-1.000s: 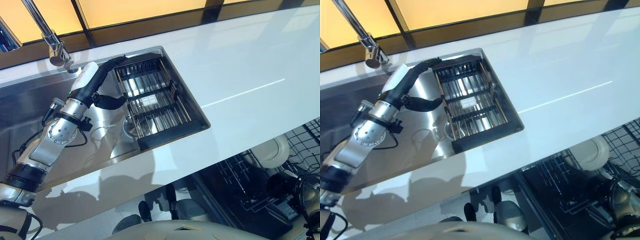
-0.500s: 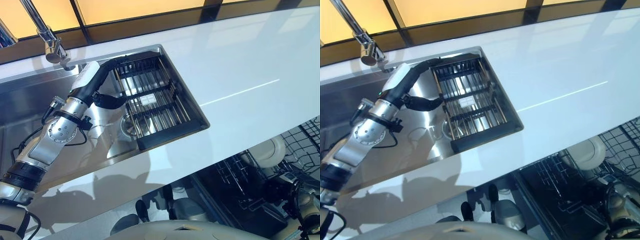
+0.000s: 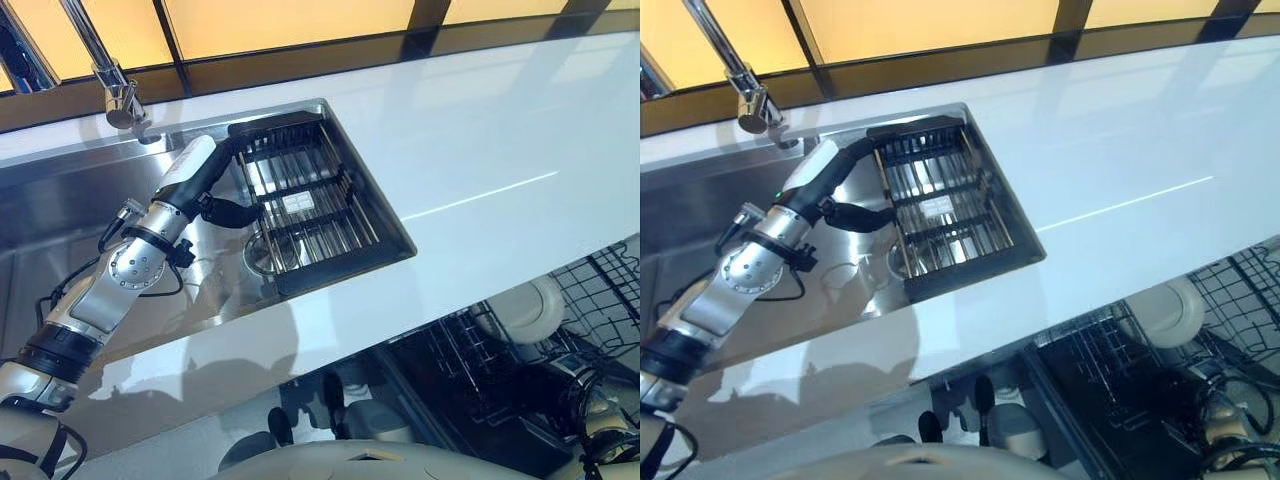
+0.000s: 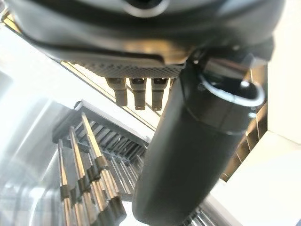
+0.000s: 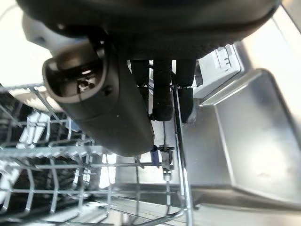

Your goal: Pick up plates and place into dishwasher.

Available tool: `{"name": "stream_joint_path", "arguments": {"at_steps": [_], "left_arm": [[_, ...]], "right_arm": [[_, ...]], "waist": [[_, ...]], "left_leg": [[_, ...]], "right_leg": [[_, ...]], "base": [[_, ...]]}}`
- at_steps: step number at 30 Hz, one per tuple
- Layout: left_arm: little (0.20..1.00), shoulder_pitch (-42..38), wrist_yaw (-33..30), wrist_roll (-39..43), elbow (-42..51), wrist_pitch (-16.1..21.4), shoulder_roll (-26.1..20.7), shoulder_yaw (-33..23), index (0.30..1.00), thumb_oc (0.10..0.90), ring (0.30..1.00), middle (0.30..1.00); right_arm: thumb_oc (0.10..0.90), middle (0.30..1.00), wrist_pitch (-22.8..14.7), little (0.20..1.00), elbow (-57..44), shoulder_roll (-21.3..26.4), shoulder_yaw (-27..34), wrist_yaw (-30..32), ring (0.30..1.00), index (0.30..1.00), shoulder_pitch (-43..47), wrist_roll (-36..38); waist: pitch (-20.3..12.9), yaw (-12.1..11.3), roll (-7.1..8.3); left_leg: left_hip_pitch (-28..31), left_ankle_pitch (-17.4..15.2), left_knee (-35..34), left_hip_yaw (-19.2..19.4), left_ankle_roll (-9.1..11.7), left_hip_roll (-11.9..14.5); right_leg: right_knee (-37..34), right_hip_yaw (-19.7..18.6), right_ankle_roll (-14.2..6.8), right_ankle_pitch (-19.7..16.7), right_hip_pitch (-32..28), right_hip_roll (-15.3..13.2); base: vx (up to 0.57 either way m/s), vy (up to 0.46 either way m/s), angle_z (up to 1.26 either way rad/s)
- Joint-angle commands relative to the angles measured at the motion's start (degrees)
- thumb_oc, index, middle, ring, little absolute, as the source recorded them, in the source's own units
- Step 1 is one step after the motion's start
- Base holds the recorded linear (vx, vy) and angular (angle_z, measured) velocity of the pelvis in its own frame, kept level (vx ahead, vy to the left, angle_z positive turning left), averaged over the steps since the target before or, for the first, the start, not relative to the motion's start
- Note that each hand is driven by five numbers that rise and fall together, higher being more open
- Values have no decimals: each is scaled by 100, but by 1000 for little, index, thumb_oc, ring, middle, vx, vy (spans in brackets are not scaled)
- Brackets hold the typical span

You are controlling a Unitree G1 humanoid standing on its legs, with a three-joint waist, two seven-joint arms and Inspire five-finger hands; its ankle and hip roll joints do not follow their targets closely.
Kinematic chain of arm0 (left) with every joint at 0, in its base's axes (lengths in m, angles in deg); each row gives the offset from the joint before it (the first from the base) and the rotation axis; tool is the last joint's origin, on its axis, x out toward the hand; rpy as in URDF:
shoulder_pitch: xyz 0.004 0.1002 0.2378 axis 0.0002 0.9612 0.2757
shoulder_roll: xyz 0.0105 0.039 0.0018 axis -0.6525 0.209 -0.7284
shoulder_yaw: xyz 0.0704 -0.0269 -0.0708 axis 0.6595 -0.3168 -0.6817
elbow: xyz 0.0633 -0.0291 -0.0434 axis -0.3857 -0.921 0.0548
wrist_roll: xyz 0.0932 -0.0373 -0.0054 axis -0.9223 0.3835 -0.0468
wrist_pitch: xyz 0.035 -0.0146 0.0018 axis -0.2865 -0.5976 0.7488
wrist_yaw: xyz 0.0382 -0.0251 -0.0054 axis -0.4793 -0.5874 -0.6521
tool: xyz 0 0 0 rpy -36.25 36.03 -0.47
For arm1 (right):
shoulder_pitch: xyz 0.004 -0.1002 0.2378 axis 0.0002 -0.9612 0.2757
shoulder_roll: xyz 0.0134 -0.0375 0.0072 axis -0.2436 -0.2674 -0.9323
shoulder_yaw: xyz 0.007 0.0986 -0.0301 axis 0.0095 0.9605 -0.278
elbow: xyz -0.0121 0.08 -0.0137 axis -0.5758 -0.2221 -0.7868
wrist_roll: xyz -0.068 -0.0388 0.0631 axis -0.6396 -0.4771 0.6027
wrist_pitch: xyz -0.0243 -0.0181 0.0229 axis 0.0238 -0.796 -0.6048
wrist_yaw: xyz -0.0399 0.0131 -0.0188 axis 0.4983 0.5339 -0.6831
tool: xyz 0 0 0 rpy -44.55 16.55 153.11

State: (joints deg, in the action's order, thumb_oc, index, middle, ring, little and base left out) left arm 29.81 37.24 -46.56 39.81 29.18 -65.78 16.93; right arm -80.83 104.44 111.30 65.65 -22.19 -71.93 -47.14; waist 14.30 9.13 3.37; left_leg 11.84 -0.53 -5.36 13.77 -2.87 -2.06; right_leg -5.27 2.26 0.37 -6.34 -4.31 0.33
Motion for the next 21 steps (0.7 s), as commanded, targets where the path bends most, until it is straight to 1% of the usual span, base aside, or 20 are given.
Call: {"name": "stream_joint_path", "arguments": {"at_steps": [1,6,7,10,12,17,21], "left_arm": [[900,-1033,-154,184,410,292,317,-245,900,800,900,900],[900,-1006,-229,171,422,254,356,-190,900,800,900,900],[900,-984,-272,136,408,254,379,-176,900,800,900,900],[900,-982,-303,124,382,264,383,-150,900,800,900,900],[900,-956,-375,48,334,275,423,-114,900,800,900,900],[900,-1026,-448,27,164,319,433,-21,900,800,900,900],[900,-1053,-462,23,88,343,424,32,900,800,900,900]], "right_arm": [[100,300,-532,200,-358,-1014,-301,-281,300,300,446,974],[100,300,-554,200,-895,-812,-269,-45,300,300,689,1216],[100,300,-569,200,-1172,-727,-264,93,300,300,785,1226],[100,300,-566,200,-1372,-646,-278,203,300,300,879,1244],[100,300,-510,200,-1690,-500,-267,329,300,300,1045,1197],[100,300,-396,200,-1763,-190,-287,328,300,300,1543,1164],[100,300,-346,200,-1715,-33,-334,300,300,300,1813,1156]], "waist": [[-324,-139,-692],[-331,-164,-711],[-331,-168,-712],[-334,-175,-711],[-347,-180,-692],[-384,-210,-666],[-399,-238,-653]], "left_leg": [[-243,-357,364,-87,163,172],[-237,-355,364,-103,169,160],[-233,-357,362,-106,171,153],[-226,-352,349,-111,169,147],[-237,-345,341,-106,170,136],[-222,-342,302,-110,166,118],[-200,-342,292,-110,164,115]], "right_leg": [[206,120,-609,407,-63,-185],[195,119,-607,401,-80,-206],[197,116,-603,406,-88,-208],[198,116,-602,403,-89,-210],[207,109,-600,404,-76,-212],[191,111,-591,404,-78,-203],[185,122,-583,405,-102,-202]], "base": [[0,0,0],[0,0,0],[0,0,0],[0,0,0],[0,0,0],[0,0,0],[0,0,0]]}}
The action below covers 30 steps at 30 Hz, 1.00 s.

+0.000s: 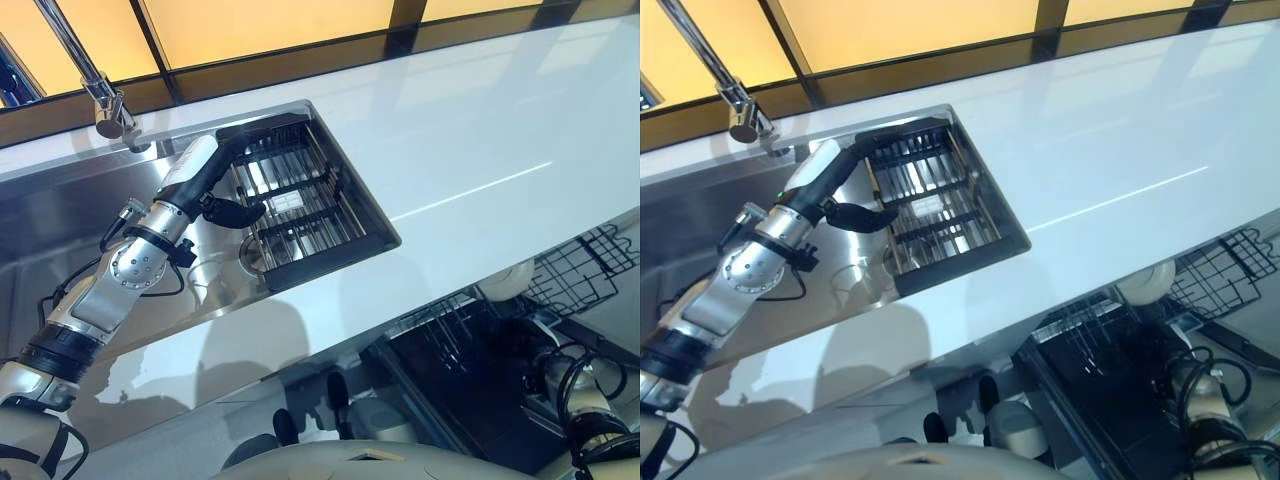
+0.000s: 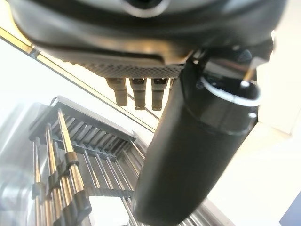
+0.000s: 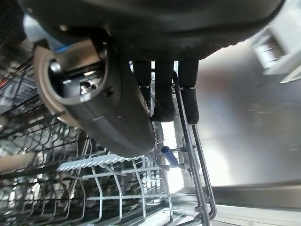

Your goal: Pick up plates and place into dishwasher.

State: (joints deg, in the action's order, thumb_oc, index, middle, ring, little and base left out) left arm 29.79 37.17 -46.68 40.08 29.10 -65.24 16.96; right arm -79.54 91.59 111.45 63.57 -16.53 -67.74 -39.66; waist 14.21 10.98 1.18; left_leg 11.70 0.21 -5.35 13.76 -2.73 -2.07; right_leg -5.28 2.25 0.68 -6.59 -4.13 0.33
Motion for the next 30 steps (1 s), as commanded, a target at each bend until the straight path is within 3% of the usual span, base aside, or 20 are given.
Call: {"name": "stream_joint_path", "arguments": {"at_steps": [1,14,22,25,26,27,30], "left_arm": [[900,-1064,-468,27,34,357,365,62,900,800,900,900],[900,-1045,-504,102,-190,502,290,71,900,800,900,900],[900,-812,-522,112,-148,606,302,-82,900,800,900,900],[900,-722,-558,57,-170,650,321,-154,900,800,900,900],[900,-674,-569,56,-175,661,313,-208,900,800,900,900],[900,-622,-595,48,-196,690,306,-264,900,800,900,900],[900,-430,-716,3,-156,682,314,-427,900,800,900,900]], "right_arm": [[100,300,-435,200,-416,23,-161,-254,300,300,1552,407],[100,300,-269,200,-359,344,-380,-114,300,300,2228,304],[100,300,-651,200,-912,673,-150,58,300,300,1761,-127],[100,300,-615,200,-1247,855,27,15,300,300,1385,-267],[366,528,-551,466,-1419,930,140,-37,528,528,1168,-379],[800,900,-521,900,-1611,1006,278,-83,900,900,870,-446],[800,900,-446,900,-2006,1126,619,-212,900,900,264,-784]], "waist": [[-403,-442,-427],[-479,-529,-425],[-513,-392,-344],[-521,-289,-290],[-522,-233,-266],[-529,-169,-240],[-514,-58,-170]], "left_leg": [[-180,-413,287,-114,150,115],[-171,-409,274,-119,159,119],[-146,-419,266,-5,151,144],[-140,-423,274,64,151,164],[-135,-427,280,92,150,175],[-130,-431,289,130,145,185],[-150,-484,393,86,107,164]], "right_leg": [[173,126,-610,426,-134,-205],[160,179,-586,451,-167,-216],[147,92,-603,432,-139,-184],[176,23,-616,428,-98,-154],[193,-15,-621,432,-79,-141],[207,-68,-627,428,-58,-126],[312,-241,-614,457,-7,-72]], "base": [[0,0,0],[0,0,0],[2,23,-1],[-8,11,-1],[-27,37,-3],[-37,49,-7],[-25,40,-11]]}}
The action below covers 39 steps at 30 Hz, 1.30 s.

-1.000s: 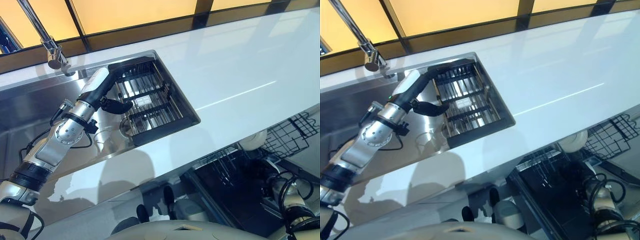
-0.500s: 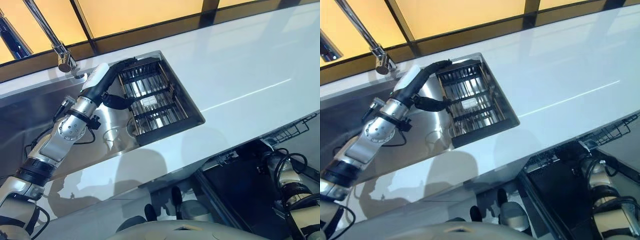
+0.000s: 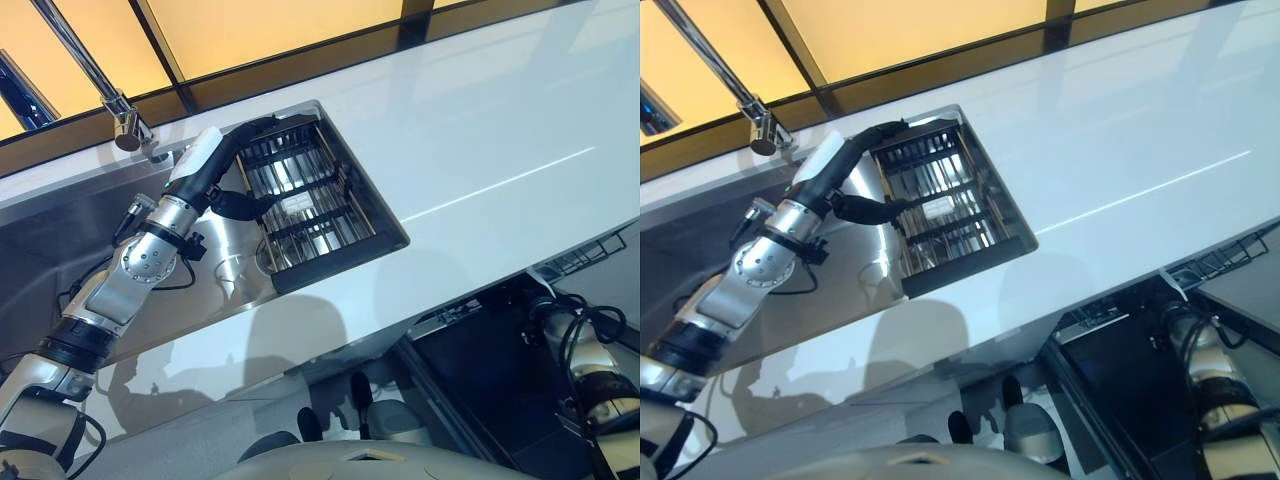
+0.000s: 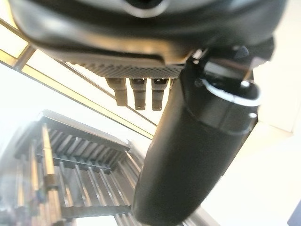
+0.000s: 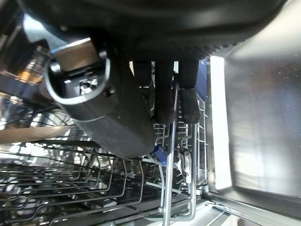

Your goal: Pick up plates and place into dishwasher.

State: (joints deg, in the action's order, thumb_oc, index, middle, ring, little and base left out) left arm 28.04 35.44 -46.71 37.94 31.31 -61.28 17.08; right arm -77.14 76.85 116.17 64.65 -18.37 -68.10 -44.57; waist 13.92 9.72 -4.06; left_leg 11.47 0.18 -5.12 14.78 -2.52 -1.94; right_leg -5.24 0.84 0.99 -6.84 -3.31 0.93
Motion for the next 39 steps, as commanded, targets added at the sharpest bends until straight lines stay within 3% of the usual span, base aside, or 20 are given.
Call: {"name": "stream_joint_path", "arguments": {"at_steps": [1,6,16,19,25,30,35,38,39], "left_arm": [[900,-200,-574,-12,59,454,-69,-493,900,800,900,900],[900,445,-770,-185,104,568,-65,-1012,900,800,900,900],[900,722,-832,-263,19,668,-122,-1436,900,800,900,900],[900,724,-858,-178,12,658,-202,-1470,900,800,900,900],[900,732,-816,-233,-166,789,-101,-1470,900,800,900,900],[900,695,-858,-287,-153,741,-19,-1415,900,800,900,900],[900,683,-874,-244,-196,754,-50,-1402,900,800,900,900],[900,732,-922,-228,-263,836,-82,-1390,900,800,900,900],[900,742,-938,-231,-262,844,-87,-1378,900,800,900,900]], "right_arm": [[800,900,-660,900,-643,692,591,-59,900,900,155,-354],[800,900,-369,900,-1480,814,1085,-478,900,900,-473,-396],[800,900,-41,900,-2699,705,2465,-698,900,900,-1732,-719],[800,900,-205,900,-2986,792,2804,-703,900,900,-1919,-349],[800,900,-1012,900,-3160,585,3117,-204,900,900,-2002,191],[800,900,-1471,900,-3128,309,3128,413,900,900,-1917,-82],[800,900,-1177,900,-2819,192,3116,837,900,900,-1912,-154],[800,900,-786,900,-2104,172,3185,913,900,900,-2022,64],[800,900,-544,900,-1791,145,3206,846,900,900,-2065,490]], "waist": [[-457,102,368],[-377,58,469],[-403,515,563],[-414,588,573],[-498,640,576],[-566,625,536],[-620,599,523],[-641,600,530],[-618,622,530]], "left_leg": [[-115,-523,420,-64,61,128],[-249,-559,529,-647,-59,-167],[-196,-393,166,-344,-23,-147],[-209,-393,157,-275,-33,-151],[-245,-421,184,-184,-55,-151],[-256,-439,175,-187,-82,-164],[-289,-451,192,-167,-77,-153],[-307,-454,208,-145,-72,-134],[-279,-473,207,-159,-84,-131]], "right_leg": [[339,-134,-647,500,-106,-122],[499,-538,-642,445,-10,-20],[675,-578,-811,357,322,-2],[736,-597,-830,359,387,8],[771,-652,-847,379,424,36],[719,-687,-835,404,378,58],[676,-668,-830,430,351,62],[727,-650,-830,465,372,69],[773,-624,-835,505,358,66]], "base": [[-24,52,-16],[-23,62,-45],[-47,70,-18],[-25,57,-8],[2,34,-14],[9,6,-1],[0,0,0],[-6,15,0],[-30,38,-1]]}}
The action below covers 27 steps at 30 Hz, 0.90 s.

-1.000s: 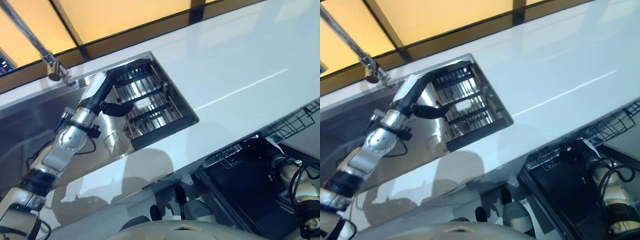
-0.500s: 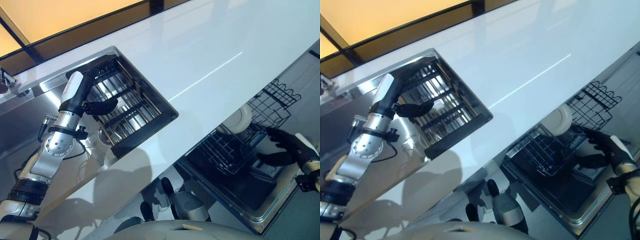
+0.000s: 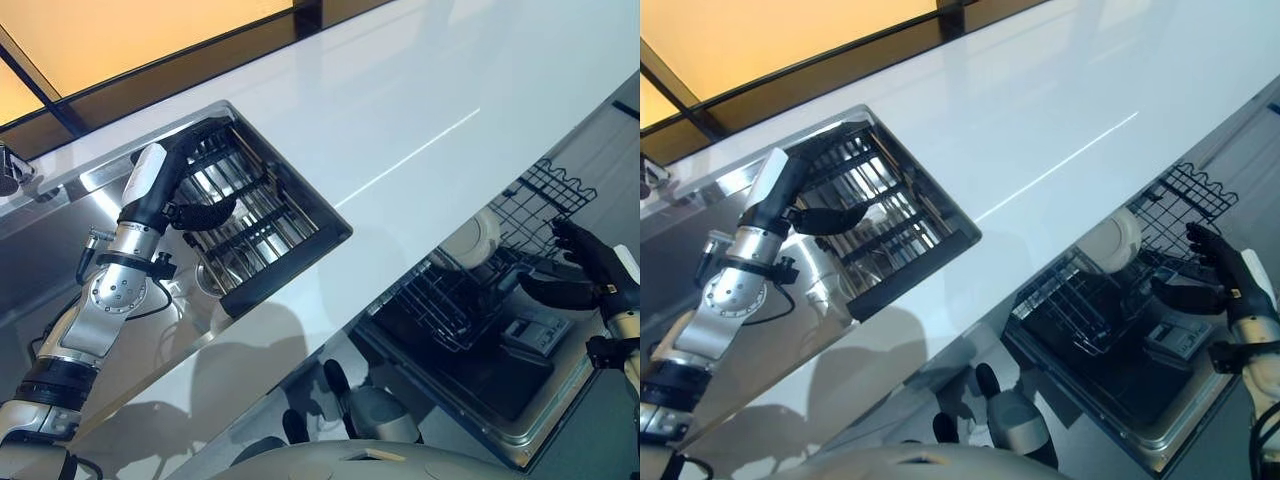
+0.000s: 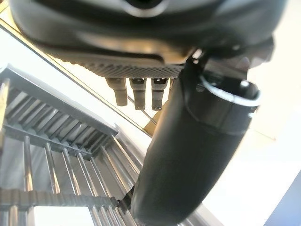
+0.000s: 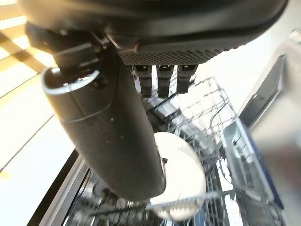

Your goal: Pick up plates and place into dishwasher.

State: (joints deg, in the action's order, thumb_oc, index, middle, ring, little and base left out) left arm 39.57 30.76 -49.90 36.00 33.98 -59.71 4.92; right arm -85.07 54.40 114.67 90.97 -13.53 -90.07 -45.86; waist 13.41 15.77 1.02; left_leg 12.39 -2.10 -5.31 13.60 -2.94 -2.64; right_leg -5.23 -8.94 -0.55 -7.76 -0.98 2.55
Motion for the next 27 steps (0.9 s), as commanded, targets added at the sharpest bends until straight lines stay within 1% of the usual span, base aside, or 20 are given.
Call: {"name": "stream_joint_path", "arguments": {"at_steps": [1,2,3,4,5,6,9,10,11,13,15,16,17,18,19,20,22,23,24,27], "left_arm": [[900,-422,-453,116,-68,585,-259,-160,900,800,900,900],[900,-431,-409,183,-61,601,-278,-144,900,800,900,900],[900,-445,-394,211,-70,611,-282,-125,900,800,900,900],[900,-469,-338,298,-69,638,-269,-77,900,800,900,900],[900,-487,-277,348,-22,623,-257,-56,900,800,900,900],[900,-511,-260,373,115,494,-259,-2,900,800,900,900],[900,-597,-218,428,165,389,-298,92,900,800,900,900],[900,-611,-192,413,126,335,-345,81,900,800,900,900],[900,-610,-187,410,117,318,-355,76,900,800,900,900],[900,-604,-287,289,57,314,-339,100,900,800,900,900],[900,-575,-340,277,56,328,-352,62,900,800,900,900],[900,-507,-403,254,66,323,-368,-28,900,800,900,900],[900,-507,-403,254,66,323,-368,-28,900,800,900,900],[900,-442,-492,252,39,319,-411,-124,900,800,900,900],[900,-423,-490,282,34,307,-431,-170,900,800,900,900],[900,-395,-510,330,-41,317,-441,-209,900,800,900,900],[900,-411,-481,309,-80,303,-405,-227,900,800,900,900],[900,-452,-475,289,-122,277,-384,-203,900,800,900,900],[900,-459,-476,294,-115,276,-400,-198,900,800,900,900],[900,-430,-467,277,-81,273,-382,-241,900,800,900,900]], "right_arm": [[800,900,377,900,870,200,612,272,900,900,105,1023],[800,900,429,900,1366,129,669,334,900,900,91,1467],[800,900,410,900,1536,108,676,332,900,900,100,1586],[800,900,546,900,1926,33,720,388,900,900,112,1817],[800,900,428,900,2342,5,792,366,900,900,103,1966],[800,900,347,900,2674,-29,871,445,900,900,128,2060],[800,900,248,900,2999,-89,934,591,900,900,195,2273],[800,900,208,900,3261,-173,946,695,900,900,265,2342],[800,900,209,900,3294,-190,941,741,900,900,277,2337],[800,900,-193,900,3789,-382,803,957,900,900,377,2483],[800,900,-381,900,3941,-449,722,948,900,900,439,2528],[800,900,-442,900,4052,-509,629,899,900,900,530,2568],[800,900,-442,900,4052,-509,629,899,900,900,530,2568],[800,900,-503,900,4225,-551,513,766,900,900,641,2587],[800,900,-516,900,4280,-555,489,750,900,900,675,2560],[800,900,-513,900,4485,-576,396,855,900,900,732,2602],[800,900,-550,900,4633,-571,391,927,900,900,752,2583],[800,900,-515,900,4737,-562,374,1181,900,900,796,2596],[800,900,-449,900,4787,-550,365,1360,900,900,810,2545],[800,900,-449,900,4864,-556,350,1564,900,900,789,2270]], "waist": [[-568,8,38],[-554,7,46],[-551,3,47],[-536,5,56],[-517,4,62],[-486,-12,53],[-436,-26,44],[-389,-69,22],[-391,-82,15],[-340,-219,-99],[-323,-313,-134],[-319,-435,-148],[-319,-435,-148],[-351,-601,-123],[-371,-655,-112],[-427,-774,-41],[-440,-816,-43],[-406,-831,-109],[-365,-820,-158],[-332,-799,-212]], "left_leg": [[-400,-227,235,-21,-34,-58],[-389,-222,221,-14,-32,-54],[-387,-223,215,-20,-30,-57],[-372,-223,204,-15,-31,-60],[-354,-227,195,5,-24,-62],[-330,-212,160,-2,-18,-67],[-296,-205,96,-13,-14,-88],[-289,-173,61,72,-13,-35],[-302,-161,58,99,-11,-21],[-455,-85,95,216,-56,113],[-524,-68,161,300,-61,161],[-624,-68,284,385,-38,208],[-624,-68,284,385,-38,208],[-808,-39,467,486,35,261],[-854,-26,512,515,58,280],[-1041,-43,654,529,139,315],[-1077,-33,671,474,178,348],[-1069,36,611,364,247,420],[-1022,53,562,320,268,440],[-997,97,508,252,291,456]], "right_leg": [[805,346,-677,577,171,-98],[835,366,-691,560,191,-117],[848,379,-698,547,202,-125],[867,390,-716,515,239,-141],[834,394,-741,458,252,-174],[769,425,-776,356,274,-209],[795,467,-866,155,370,-251],[1057,671,-911,163,461,-279],[1094,694,-914,178,478,-278],[2050,1058,-859,568,592,-321],[2238,1256,-825,705,577,-397],[2316,1460,-788,823,514,-523],[2316,1460,-788,823,514,-523],[1975,1677,-735,983,197,-681],[1768,1743,-705,1089,44,-705],[1218,1775,-650,1122,-224,-702],[1092,1794,-643,1112,-268,-696],[1050,1785,-611,1125,-249,-641],[1043,1813,-566,1155,-252,-607],[1056,1801,-503,1173,-223,-544]], "base": [[-30,45,0],[0,0,0],[0,0,0],[0,0,0],[0,0,0],[0,0,0],[-38,-19,-1],[-82,-54,-5],[-157,-110,-22],[-182,-133,-56],[-132,-113,-52],[-101,-103,-39],[-117,-187,-64],[-64,-163,-49],[-98,-341,-58],[-56,-293,-29],[-48,-260,-48],[-52,-282,-56],[-59,-283,-40],[-20,-156,-13]]}}
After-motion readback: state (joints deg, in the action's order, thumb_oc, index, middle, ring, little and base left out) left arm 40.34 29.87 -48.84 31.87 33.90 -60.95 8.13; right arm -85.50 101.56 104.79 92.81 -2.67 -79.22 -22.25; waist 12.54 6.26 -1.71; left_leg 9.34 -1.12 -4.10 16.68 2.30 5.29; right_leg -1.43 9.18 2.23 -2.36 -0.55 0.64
